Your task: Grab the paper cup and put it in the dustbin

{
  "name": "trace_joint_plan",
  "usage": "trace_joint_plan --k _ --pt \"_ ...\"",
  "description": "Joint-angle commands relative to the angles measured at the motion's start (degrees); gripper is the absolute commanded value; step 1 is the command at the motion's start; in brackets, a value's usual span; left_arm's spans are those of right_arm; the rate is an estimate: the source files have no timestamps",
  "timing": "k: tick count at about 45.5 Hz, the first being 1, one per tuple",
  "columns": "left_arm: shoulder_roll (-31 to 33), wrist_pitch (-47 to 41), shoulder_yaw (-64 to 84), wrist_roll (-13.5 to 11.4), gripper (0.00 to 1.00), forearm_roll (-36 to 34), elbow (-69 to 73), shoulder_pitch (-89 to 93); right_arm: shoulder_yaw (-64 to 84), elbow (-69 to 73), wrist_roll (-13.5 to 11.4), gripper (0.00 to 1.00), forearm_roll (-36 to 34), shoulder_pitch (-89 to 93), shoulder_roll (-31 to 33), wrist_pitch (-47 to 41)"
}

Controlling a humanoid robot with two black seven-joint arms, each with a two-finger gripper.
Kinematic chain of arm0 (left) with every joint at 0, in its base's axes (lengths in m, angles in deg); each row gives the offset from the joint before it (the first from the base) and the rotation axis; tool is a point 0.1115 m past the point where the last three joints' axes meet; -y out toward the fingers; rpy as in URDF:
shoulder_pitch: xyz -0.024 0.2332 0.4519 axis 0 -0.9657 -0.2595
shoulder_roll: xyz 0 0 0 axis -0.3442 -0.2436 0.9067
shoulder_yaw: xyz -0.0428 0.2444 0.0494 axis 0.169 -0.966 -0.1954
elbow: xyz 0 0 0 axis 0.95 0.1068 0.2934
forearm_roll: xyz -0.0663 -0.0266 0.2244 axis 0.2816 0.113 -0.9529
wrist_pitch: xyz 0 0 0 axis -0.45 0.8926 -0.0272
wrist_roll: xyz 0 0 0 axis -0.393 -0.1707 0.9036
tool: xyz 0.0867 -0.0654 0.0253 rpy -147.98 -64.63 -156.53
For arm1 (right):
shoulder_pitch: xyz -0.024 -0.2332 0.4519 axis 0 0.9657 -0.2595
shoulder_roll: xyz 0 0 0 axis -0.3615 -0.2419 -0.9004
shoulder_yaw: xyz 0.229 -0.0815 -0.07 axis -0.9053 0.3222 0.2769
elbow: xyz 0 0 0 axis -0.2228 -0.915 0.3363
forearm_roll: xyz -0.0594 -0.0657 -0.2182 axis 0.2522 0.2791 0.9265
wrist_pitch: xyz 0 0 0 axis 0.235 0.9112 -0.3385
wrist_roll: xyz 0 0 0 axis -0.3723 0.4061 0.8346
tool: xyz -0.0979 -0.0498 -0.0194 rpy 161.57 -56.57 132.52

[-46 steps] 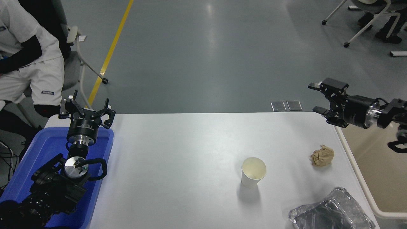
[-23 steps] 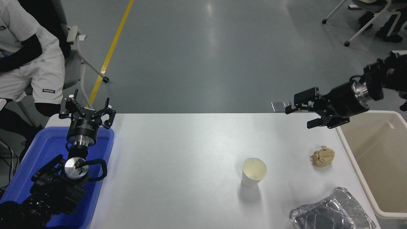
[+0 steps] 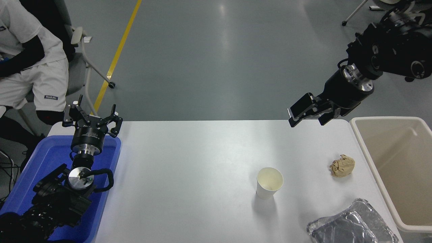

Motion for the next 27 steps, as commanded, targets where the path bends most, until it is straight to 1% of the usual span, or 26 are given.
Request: trace_joint_plan --k 1,21,27 --pt "0.0 0.0 0.1 0.0 0.99 0.0 0.0 0.0 0.0 1.7 0.0 1.0 1.6 -2.1 -1.8 -0.1" --pt "-0.2 0.0 0.1 0.0 0.99 -0.1 0.0 0.0 -1.1 0.9 0.0 1.0 1.1 -0.9 -2.9 -0.1" --pt "0.0 0.1 0.1 0.0 0.99 -0.1 0.0 0.0 -1.0 0.1 -0.1 1.0 -4.0 1.3 -2.9 -0.1"
